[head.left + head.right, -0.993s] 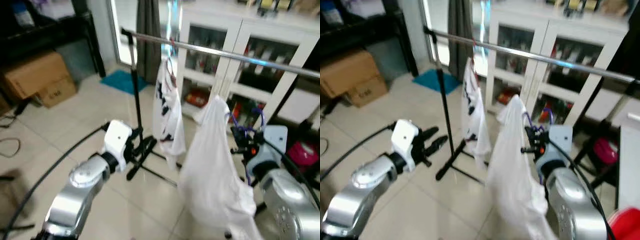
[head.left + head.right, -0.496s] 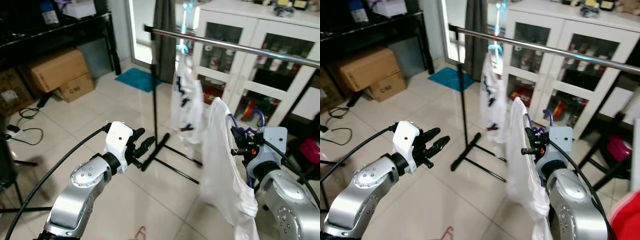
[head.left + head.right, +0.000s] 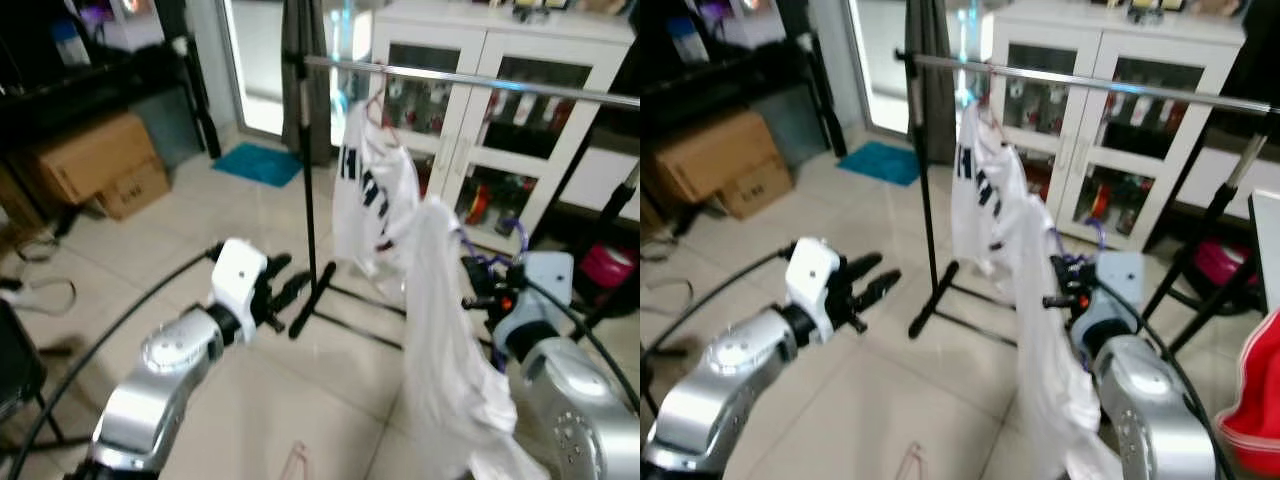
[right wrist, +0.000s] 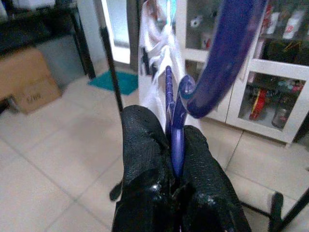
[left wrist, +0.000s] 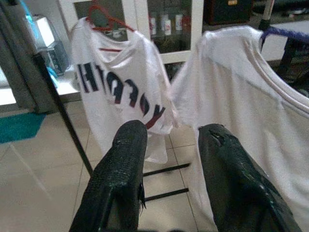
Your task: Hang hanger
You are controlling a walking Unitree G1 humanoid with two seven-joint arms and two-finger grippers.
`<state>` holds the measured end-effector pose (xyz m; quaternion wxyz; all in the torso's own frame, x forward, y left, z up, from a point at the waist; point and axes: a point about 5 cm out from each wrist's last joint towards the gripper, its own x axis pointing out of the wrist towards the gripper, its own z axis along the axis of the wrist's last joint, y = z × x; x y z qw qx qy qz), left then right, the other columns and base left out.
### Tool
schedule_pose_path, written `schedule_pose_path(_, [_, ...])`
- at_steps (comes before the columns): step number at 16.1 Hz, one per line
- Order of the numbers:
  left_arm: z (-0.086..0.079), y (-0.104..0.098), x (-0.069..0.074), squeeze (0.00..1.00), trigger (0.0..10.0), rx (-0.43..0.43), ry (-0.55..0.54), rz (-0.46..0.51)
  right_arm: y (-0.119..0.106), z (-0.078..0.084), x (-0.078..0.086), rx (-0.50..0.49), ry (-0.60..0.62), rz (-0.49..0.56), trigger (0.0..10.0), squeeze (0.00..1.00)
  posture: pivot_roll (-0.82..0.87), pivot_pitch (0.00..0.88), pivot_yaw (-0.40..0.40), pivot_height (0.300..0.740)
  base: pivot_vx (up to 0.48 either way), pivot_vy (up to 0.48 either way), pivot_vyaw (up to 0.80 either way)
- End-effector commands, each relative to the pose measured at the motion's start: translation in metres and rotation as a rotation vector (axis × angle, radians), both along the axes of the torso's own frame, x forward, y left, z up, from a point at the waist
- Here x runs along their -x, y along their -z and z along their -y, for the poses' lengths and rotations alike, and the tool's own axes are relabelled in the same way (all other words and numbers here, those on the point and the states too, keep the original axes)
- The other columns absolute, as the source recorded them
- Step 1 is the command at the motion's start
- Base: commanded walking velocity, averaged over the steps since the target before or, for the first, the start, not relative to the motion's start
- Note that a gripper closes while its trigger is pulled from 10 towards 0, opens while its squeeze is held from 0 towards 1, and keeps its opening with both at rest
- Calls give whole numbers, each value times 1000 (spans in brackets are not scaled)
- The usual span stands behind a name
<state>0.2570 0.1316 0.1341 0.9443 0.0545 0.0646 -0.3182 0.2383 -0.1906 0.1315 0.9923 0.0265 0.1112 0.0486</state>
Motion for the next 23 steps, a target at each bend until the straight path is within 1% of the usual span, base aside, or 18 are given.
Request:
schedule_pose_path(1, [-3,0,0,0,10000,-13,-8,-4,-9,-6,-2,-8,-32,40,0,0,-85,0,19,740,0,435,0])
schedule_pose_path(4, [-1,0,0,0,10000,-14,-2,-4,-10,-6,-2,-8,-34,43,0,0,-86,0,22,740,0,389,0])
schedule_pose_path(5, [-1,0,-1,0,10000,-28,1,2,-11,-7,-2,-8,-38,45,0,0,-86,0,22,740,0,0,0])
schedule_pose_path(7, [-2,-1,-3,0,10000,-47,-8,14,-13,-8,-5,-8,-51,52,0,0,-84,0,21,740,0,-362,0])
schedule_pose_path(9, [-3,-1,-3,0,10000,-26,-17,10,-16,-9,-6,-4,-64,62,0,0,-87,0,23,740,0,0,0])
schedule_pose_path(10, [-3,-2,-6,0,10000,-28,-27,15,-22,-12,-8,21,-141,86,0,0,-90,0,24,740,0,0,0])
schedule_pose_path(12, [-3,-6,-12,0,10000,-20,-32,31,-30,-16,-9,32,-217,105,0,0,-89,0,20,740,0,0,0])
schedule_pose_path(13, [-4,-7,-13,0,10000,-15,-35,34,-31,-17,-9,31,-231,109,0,0,-89,0,20,740,0,0,0])
schedule_pose_path(14, [-4,-13,-19,1000,10000,21,-26,39,-39,-22,-10,33,-302,129,0,0,-89,0,21,740,0,0,0])
schedule_pose_path(16, [1,-22,-30,1000,10000,20,2,66,-48,-31,-11,31,-415,156,0,0,-87,0,16,740,0,0,0])
schedule_pose_path(17, [6,-26,-39,973,10000,17,28,83,-52,-37,-11,37,-465,170,0,0,-88,0,15,740,0,0,0])
schedule_pose_path(18, [9,-27,-43,31,10000,20,46,79,-54,-39,-11,40,-487,175,0,0,-89,0,15,740,0,0,0])
schedule_pose_path(19, [12,-28,-46,0,10000,18,63,74,-55,-41,-11,46,-510,182,0,0,-89,0,15,740,0,0,0])
schedule_pose_path(21, [21,-29,-52,0,10000,45,128,59,-60,-47,-9,54,-592,196,0,0,-96,0,16,740,0,0,0])
schedule_pose_path(23, [29,-30,-54,0,10000,58,180,55,-62,-49,-7,63,-625,197,0,0,-101,0,19,740,0,0,0])
